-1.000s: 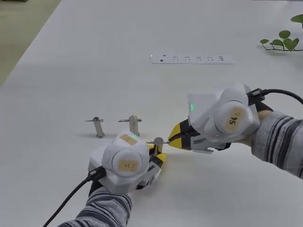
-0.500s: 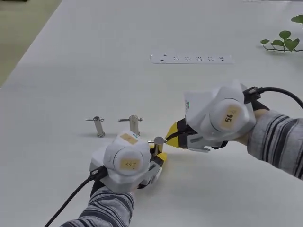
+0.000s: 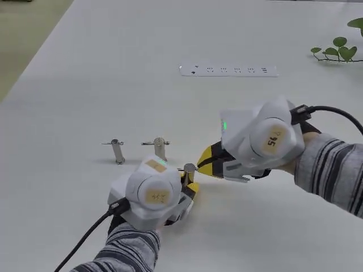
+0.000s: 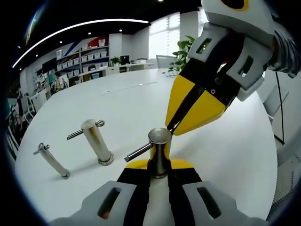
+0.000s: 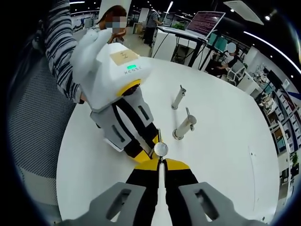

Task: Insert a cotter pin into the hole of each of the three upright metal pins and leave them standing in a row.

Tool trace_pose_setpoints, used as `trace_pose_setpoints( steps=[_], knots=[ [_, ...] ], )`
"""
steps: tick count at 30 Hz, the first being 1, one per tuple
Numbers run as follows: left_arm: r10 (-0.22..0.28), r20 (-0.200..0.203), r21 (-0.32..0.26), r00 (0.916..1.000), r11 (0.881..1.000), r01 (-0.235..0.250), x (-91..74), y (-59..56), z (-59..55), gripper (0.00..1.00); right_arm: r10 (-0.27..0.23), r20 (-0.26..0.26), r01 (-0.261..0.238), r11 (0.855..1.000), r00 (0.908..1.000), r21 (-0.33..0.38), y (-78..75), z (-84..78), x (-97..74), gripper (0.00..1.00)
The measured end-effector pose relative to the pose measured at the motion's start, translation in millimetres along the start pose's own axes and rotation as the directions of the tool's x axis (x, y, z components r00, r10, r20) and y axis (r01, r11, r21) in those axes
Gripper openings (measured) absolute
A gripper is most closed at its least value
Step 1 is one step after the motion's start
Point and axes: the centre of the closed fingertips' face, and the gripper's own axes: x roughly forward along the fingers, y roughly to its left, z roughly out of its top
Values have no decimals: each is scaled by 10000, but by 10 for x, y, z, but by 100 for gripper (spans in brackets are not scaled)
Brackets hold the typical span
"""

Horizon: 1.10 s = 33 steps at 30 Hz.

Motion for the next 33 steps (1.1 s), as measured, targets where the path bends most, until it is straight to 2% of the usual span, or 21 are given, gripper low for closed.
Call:
trace_pose_setpoints(
  steps=[6, 11, 12, 19, 28, 33],
  knots=[
    [87, -202, 368, 9998, 9993, -79, -7, 9, -20, 13, 50, -35, -49, 9999, 10000, 99, 22, 25, 12, 0],
    [166, -329, 261, 9993, 9995, -157, -28, 42, -41, 23, 62, 98, -66, 9991, 9999, 410, 19, 60, 25, 5],
    [178, -336, 263, 9993, 9995, -169, -46, 48, -41, 26, 142, 186, -155, 9973, 9997, 724, 25, 74, 40, 7],
    [93, -172, 90, 9998, 9999, -92, -155, 47, 20, 34, 320, 586, -420, 9832, 9978, 1774, 12, 121, 147, 9],
    [124, -21, -300, 9999, 9995, -124, -316, 124, 75, 42, 598, 422, -669, 9791, 9973, 1922, 34, 94, 221, 10],
    [396, 143, -509, 9991, 9980, -388, -419, 196, 124, 46, 887, 421, -957, 9714, 9952, 2174, 29, 101, 211, 9]
  ],
)
